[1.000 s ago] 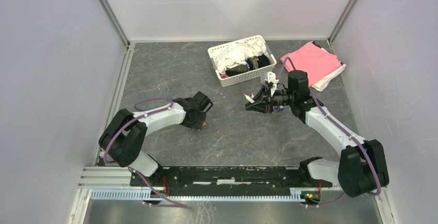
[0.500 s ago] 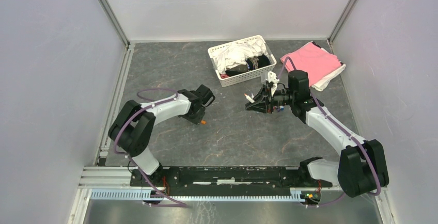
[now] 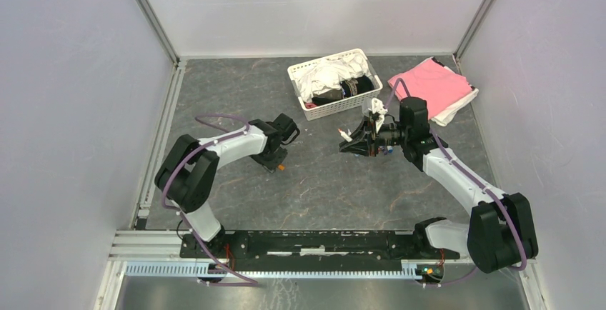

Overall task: Insert the pens into the pen caps
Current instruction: Insert the pen cap onto the pen.

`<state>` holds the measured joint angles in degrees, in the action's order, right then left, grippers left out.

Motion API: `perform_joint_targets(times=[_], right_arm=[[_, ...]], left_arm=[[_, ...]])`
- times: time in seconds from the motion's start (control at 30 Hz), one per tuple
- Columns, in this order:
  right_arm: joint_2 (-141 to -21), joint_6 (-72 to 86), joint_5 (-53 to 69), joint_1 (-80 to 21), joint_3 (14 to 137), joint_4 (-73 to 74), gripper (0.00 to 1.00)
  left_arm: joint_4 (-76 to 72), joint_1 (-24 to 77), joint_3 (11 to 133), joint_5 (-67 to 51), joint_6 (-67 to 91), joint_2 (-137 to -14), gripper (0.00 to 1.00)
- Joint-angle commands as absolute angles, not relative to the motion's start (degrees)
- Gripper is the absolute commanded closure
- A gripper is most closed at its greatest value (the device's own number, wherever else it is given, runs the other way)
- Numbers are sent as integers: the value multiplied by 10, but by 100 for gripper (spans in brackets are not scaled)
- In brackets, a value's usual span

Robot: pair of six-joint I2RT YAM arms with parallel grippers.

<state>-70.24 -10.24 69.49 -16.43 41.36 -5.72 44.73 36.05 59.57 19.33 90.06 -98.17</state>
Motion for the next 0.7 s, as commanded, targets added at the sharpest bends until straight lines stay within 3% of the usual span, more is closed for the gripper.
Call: perform_joint_targets(times=[0.0, 0.3, 0.67], right_arm=[[-702, -89, 708, -163, 409, -86, 100], [-699, -86, 710, -163, 409, -89, 100], [-697, -84, 714, -162, 409, -90, 100]], left_arm=[[434, 359, 588, 160, 876, -962, 55], [432, 360, 593, 134, 886, -985, 63], [460, 356, 595, 160, 878, -1005, 62]])
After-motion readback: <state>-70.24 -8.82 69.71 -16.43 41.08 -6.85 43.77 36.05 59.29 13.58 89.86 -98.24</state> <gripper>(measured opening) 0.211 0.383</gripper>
